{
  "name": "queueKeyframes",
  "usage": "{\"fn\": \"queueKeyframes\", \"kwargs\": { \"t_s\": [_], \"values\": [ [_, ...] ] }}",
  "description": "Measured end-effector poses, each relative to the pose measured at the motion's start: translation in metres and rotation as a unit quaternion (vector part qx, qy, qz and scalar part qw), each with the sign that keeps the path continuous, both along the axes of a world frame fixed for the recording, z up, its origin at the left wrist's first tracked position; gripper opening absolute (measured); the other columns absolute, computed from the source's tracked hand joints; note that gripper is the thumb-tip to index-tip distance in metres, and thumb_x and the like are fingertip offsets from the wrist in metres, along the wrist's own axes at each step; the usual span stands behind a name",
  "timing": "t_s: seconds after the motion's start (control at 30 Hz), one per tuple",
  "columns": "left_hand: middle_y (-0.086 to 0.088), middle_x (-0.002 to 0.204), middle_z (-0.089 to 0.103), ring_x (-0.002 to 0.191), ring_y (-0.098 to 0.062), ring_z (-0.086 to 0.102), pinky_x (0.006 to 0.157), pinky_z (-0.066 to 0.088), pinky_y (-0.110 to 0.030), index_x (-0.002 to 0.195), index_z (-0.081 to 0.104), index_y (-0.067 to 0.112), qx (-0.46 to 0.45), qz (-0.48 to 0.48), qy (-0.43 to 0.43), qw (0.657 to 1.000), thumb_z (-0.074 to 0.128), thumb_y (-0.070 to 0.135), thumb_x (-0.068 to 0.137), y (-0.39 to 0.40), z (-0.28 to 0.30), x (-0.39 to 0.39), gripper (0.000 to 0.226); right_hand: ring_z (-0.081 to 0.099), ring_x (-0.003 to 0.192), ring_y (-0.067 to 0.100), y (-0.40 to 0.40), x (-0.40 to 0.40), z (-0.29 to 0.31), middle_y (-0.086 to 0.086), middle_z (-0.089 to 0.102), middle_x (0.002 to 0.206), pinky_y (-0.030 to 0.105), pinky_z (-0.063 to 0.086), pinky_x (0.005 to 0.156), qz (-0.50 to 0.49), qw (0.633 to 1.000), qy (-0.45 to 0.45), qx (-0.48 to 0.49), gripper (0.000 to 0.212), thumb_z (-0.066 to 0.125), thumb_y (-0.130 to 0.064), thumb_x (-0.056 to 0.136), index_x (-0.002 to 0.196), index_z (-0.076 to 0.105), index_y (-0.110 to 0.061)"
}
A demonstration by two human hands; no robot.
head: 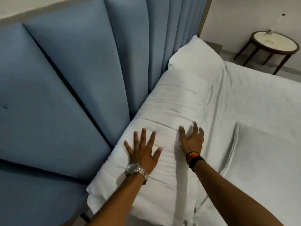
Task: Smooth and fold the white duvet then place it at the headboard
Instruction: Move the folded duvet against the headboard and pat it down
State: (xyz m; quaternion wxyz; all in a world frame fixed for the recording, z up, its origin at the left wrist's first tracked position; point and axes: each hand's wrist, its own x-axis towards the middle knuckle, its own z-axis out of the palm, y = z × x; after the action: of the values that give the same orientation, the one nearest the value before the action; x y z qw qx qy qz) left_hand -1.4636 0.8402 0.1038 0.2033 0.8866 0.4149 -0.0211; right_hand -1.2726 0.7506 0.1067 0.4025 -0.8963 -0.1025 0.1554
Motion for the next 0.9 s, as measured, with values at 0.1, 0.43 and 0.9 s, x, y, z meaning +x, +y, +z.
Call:
{"fn": "queueKeyframes", "kwargs": {
  "t_s": [0.1,0.43,0.9],
  "values": [
    [0.004,0.174,-0.013,0.159,-0.036,-0.013,0.116,-0.007,-0.076,0.161,-0.001,0.050,0.078,0.021,-0.025,0.996,0.023,0.080,0.095,-0.010,-0.019,-0.010,0.077,0.002,0.159,0.026,0.036,0.012,0.012,0.003,0.004,0.173,0.062,0.004,0.123,0.105,0.986,-0.129,-0.034,0.083,0.046,-0.080,0.090,0.161,0.020,-0.045],
    [-0.007,0.174,0.009,0.157,-0.046,0.007,0.112,0.010,-0.080,0.163,0.020,0.040,0.139,0.009,-0.056,0.989,0.036,0.079,0.092,-0.027,-0.092,0.017,0.082,-0.027,0.155,0.032,0.122,0.097,-0.086,-0.008,-0.033,0.167,0.082,-0.006,0.109,0.211,0.932,-0.143,-0.258,0.096,0.008,-0.104,0.071,0.154,-0.015,-0.060],
    [-0.002,0.174,0.004,0.159,-0.038,-0.003,0.118,-0.005,-0.072,0.164,0.016,0.040,0.050,-0.024,-0.012,0.998,0.024,0.070,0.098,-0.101,-0.031,0.027,0.073,-0.010,0.159,0.018,-0.160,0.036,-0.027,-0.008,-0.009,0.173,0.063,-0.010,0.121,0.140,0.978,-0.085,-0.128,0.076,0.037,-0.080,0.094,0.159,0.007,-0.055]
  ]
}}
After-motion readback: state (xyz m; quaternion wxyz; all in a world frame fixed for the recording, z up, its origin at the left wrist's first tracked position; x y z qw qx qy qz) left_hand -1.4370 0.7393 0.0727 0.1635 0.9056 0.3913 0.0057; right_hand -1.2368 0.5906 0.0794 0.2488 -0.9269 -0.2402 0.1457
